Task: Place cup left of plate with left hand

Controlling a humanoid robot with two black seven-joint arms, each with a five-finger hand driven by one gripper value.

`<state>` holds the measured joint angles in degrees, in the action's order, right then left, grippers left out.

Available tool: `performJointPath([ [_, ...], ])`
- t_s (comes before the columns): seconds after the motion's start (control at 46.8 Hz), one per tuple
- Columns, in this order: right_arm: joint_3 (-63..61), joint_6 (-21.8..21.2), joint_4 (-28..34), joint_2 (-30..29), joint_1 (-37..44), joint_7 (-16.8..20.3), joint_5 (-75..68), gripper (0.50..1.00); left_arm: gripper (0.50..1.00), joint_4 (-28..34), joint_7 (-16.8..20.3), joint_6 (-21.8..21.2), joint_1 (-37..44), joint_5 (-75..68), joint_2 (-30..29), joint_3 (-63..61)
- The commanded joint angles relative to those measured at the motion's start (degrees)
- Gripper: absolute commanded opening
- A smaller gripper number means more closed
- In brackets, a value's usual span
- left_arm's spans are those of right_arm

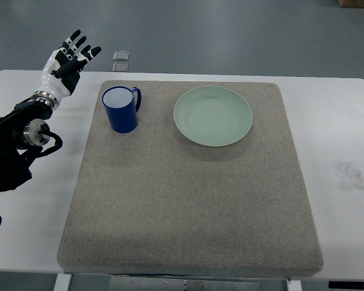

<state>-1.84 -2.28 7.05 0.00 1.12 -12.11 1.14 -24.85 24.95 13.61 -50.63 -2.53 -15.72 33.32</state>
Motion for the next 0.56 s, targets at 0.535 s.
performJointPath([
  [0.535, -0.09, 0.00, -0.01, 0.00, 0.02, 0.07, -0.26, 0.932, 0.996, 0.33, 0.01, -0.08, 0.36, 0.07, -0.19, -0.01],
])
